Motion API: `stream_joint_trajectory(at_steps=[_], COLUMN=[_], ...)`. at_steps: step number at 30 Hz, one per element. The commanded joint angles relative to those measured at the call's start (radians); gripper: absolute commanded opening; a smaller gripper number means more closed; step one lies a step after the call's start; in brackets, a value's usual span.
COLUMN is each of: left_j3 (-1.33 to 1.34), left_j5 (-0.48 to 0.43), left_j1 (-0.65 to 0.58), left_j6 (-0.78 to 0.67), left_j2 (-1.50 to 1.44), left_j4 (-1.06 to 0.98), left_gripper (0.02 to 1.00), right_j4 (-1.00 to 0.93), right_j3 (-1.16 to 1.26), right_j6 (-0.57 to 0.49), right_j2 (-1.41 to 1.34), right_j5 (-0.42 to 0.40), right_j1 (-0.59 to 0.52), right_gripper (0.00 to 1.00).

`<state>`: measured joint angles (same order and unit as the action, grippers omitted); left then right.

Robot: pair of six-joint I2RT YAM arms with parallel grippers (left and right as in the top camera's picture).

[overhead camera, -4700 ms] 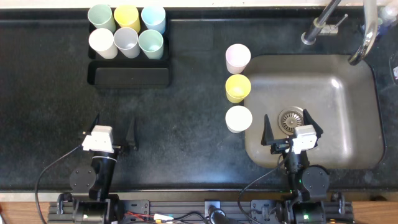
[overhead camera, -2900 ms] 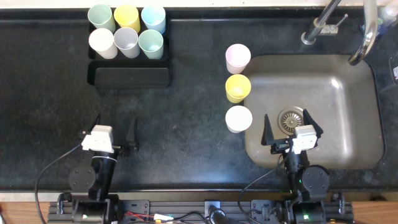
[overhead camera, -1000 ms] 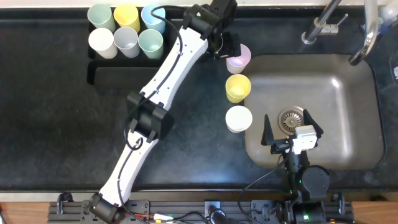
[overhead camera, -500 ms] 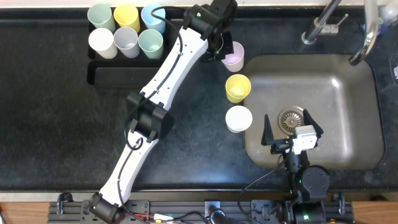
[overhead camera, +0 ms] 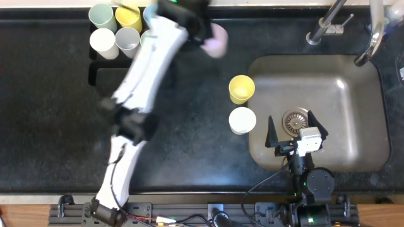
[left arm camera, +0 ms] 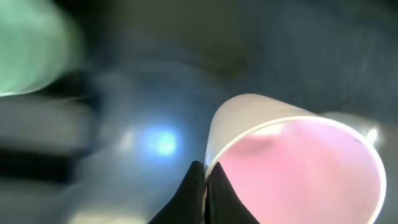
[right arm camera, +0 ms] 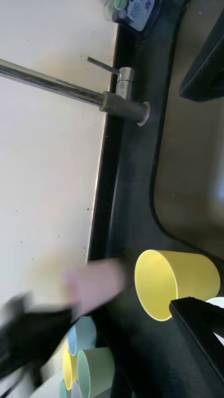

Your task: Store Cups

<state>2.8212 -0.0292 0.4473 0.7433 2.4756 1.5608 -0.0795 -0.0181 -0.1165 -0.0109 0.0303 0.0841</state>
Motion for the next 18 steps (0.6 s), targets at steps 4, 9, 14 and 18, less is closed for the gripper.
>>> stream_joint_trajectory(at_steps=[4, 9, 14, 18], left_j3=[-0.108, -0.48, -0.947, -1.143], left_j5=[0.296, 0.315, 0.222, 0.116], left_j1=[-0.197, -0.332, -0.473, -0.554], left_j6=[-0.003, 0.025, 0.032, 0.033], left_j2=[-0.403, -0.617, -0.793, -0.821], left_j4=[0.133, 0.11, -0.134, -0.277], left_gripper=[0.036, 0.036, 0.036, 0.036], right_j4=[0.005, 0.005, 0.005, 0.005], right_j3=[0.013, 0.013, 0.013, 0.013], right_j6=[0.0, 0.0, 0.0, 0.0], right_j2=[0.007, 0.007, 0.007, 0.007], right_j5=[0.01, 0.01, 0.01, 0.01], right_j1=[0.0, 0.0, 0.0, 0.0], right_gripper=[0.993, 0.998, 0.998, 0.998])
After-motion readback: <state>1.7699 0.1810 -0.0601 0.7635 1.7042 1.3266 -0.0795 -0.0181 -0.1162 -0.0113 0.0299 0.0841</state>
